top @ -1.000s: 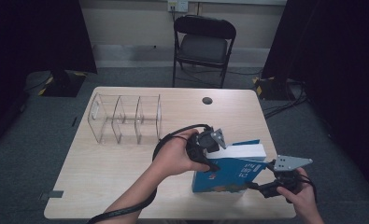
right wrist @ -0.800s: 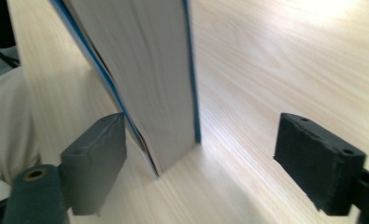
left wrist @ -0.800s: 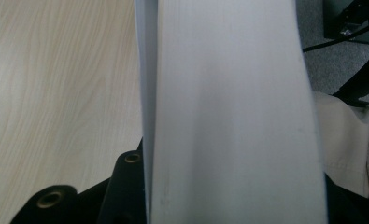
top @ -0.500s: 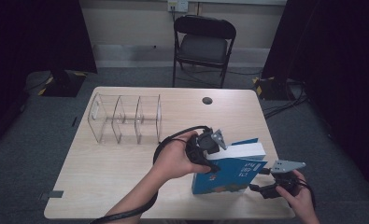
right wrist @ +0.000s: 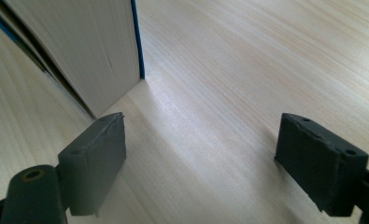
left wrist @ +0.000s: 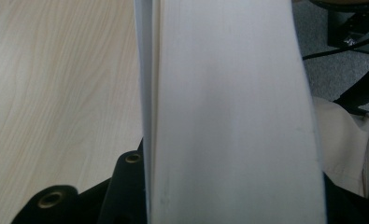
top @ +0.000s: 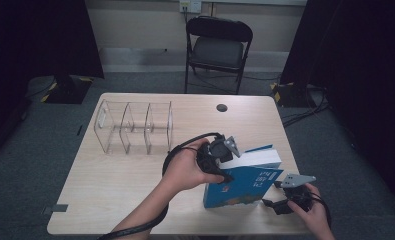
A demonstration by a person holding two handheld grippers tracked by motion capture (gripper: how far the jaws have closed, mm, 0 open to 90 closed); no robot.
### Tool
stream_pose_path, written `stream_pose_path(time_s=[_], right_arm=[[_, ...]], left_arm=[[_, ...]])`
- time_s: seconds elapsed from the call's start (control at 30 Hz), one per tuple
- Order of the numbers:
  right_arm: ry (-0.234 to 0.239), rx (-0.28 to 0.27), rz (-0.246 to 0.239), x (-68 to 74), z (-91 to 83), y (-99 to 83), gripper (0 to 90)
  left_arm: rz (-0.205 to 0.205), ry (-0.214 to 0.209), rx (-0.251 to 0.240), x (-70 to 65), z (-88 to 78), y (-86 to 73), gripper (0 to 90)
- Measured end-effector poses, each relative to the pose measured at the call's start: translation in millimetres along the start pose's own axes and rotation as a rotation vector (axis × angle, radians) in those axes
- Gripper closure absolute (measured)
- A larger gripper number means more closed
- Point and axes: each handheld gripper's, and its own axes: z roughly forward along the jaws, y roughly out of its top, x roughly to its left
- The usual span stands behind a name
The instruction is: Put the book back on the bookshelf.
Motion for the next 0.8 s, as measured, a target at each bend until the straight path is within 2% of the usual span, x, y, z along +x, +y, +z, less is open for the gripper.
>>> stream_pose_path(time_s=[0.13, 0.23, 0.27, 0.3, 0.37, 0.6, 0.63, 0.8], right_arm=[[0.001, -0.008, 0.011, -0.6, 0.7, -1.3, 14.6], [-0.002, -0.018, 0.010, -0.6, 0.8, -2.5, 14.4], [-0.002, -0.024, 0.012, -0.4, 0.9, -3.1, 14.2], [-0.003, -0.031, 0.016, -0.1, 1.2, -3.8, 13.8], [-0.007, -0.047, 0.019, 0.4, 1.6, -5.6, 13.7], [-0.009, -0.055, 0.019, 0.3, 1.2, -7.1, 13.8], [-0.010, -0.055, 0.019, 0.2, 1.3, -7.1, 13.8], [-0.010, -0.056, 0.019, 0.2, 1.2, -7.1, 13.8]], left_arm=[[-0.025, 0.000, -0.013, 2.6, -3.0, -3.7, 62.1], [-0.025, 0.010, -0.005, 4.1, -6.7, -3.8, 62.2], [-0.039, 0.015, -0.009, 3.9, -7.3, -3.7, 62.2], [-0.033, 0.020, -0.007, 4.9, -8.8, -3.7, 62.2], [-0.048, 0.022, -0.006, 6.6, -10.8, -4.4, 62.2], [-0.061, 0.045, 0.000, 7.1, -16.1, -7.4, 62.3], [-0.053, 0.049, 0.000, 7.7, -16.7, -8.6, 62.3], [-0.073, 0.049, -0.034, 9.9, -17.3, -19.6, 62.2]])
